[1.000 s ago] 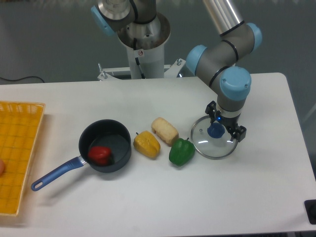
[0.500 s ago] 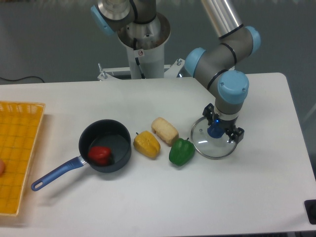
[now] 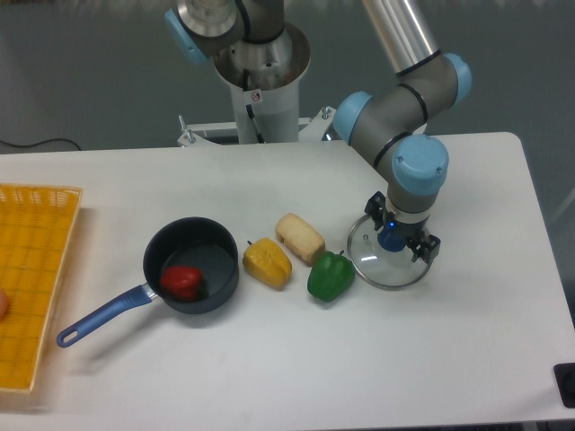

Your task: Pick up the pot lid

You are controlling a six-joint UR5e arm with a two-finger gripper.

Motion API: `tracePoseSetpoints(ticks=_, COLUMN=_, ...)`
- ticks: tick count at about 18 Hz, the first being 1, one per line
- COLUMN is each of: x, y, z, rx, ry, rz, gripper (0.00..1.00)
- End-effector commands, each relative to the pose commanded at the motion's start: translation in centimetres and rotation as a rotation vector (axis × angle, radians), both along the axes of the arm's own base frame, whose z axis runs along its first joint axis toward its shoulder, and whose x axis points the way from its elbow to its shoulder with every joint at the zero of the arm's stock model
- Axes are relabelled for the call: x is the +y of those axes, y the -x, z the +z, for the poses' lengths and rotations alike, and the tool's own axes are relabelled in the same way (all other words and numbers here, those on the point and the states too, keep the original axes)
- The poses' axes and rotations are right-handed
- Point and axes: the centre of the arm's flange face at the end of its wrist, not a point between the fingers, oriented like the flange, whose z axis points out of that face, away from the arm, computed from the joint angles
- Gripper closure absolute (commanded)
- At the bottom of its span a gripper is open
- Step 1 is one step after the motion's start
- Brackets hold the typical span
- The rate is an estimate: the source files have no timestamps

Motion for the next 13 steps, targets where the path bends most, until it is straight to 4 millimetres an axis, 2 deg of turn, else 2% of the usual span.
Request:
tracePoseSetpoints(ticks=1, x=0.0, y=0.0, z=0.0, rx=0.0, ry=0.0, rz=0.0, gripper=0.01)
tracePoseSetpoints(ticks=4, x=-0.05, y=-0.03, z=-0.04, rx=-0.003, ry=0.005, rz=-0.002, gripper=0.13)
tracePoseSetpoints(ticks=9, x=-0.06, y=-0.03, z=-0.13, rx=-0.008, ry=0.009, rz=0.0, gripper=0.2)
tracePoseSetpoints(ticks=11, x=-0.05, y=-0.05, z=-0.15, rx=-0.01, ry=0.008, rz=0.0, gripper=0.31)
tracePoseSetpoints(ticks=13, x=-0.07, y=-0.04, z=-0.14, rx=-0.009, ry=0.009, rz=0.0, gripper=0.32)
